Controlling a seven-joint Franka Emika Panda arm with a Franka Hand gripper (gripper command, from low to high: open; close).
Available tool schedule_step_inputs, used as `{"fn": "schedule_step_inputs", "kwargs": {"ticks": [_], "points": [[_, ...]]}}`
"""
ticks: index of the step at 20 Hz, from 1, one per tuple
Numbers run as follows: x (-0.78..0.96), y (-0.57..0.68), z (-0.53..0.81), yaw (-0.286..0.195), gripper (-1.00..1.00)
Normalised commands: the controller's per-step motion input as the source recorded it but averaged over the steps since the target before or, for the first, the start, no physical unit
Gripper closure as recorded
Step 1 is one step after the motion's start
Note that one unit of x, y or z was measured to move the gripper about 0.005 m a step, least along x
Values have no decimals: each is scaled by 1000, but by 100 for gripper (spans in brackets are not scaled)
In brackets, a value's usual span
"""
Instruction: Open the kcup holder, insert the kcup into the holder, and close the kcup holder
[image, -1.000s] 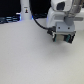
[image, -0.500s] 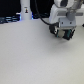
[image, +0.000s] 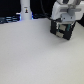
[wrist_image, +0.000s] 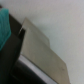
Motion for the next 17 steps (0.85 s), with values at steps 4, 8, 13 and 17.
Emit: {"fn": "schedule_step_inputs", "kwargs": {"ticks": [4,8,13,17], "points": [[-612,460,10,96,-100],[-113,374,642,99,-100],[161,162,715,24,-100],[26,5,10,-4,-100]]}}
